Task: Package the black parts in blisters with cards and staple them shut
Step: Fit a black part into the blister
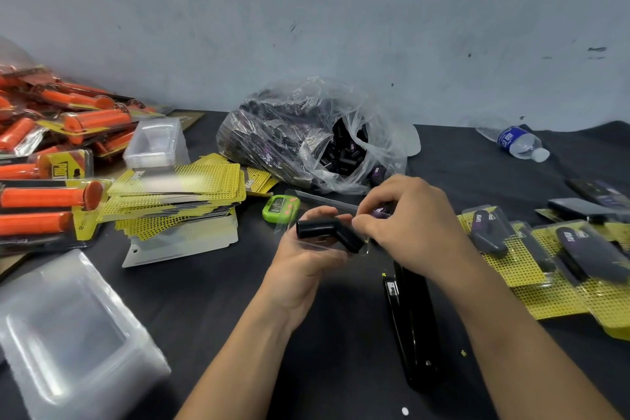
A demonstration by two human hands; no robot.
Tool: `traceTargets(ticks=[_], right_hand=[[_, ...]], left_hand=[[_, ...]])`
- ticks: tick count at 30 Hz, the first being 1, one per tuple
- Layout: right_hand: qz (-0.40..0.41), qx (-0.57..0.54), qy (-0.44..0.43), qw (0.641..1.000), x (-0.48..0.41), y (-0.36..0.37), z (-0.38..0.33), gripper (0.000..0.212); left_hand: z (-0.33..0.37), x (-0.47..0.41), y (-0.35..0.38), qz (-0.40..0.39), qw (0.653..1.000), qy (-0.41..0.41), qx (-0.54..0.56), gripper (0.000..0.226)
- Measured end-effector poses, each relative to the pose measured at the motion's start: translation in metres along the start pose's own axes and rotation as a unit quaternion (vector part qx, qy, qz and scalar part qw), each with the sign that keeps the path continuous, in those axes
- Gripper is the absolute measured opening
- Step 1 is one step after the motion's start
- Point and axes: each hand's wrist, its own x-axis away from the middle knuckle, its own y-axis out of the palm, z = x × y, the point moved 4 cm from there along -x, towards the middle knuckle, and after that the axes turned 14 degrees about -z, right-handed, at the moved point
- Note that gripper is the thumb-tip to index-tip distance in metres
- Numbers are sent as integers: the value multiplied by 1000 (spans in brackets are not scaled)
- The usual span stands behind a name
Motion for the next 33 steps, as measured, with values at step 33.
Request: traceTargets(ticks=[33], right_hand=[[49,54,135,988,8,53,-10,35]], left_hand=[[-2,5,10,3,997,-23,-70,58]])
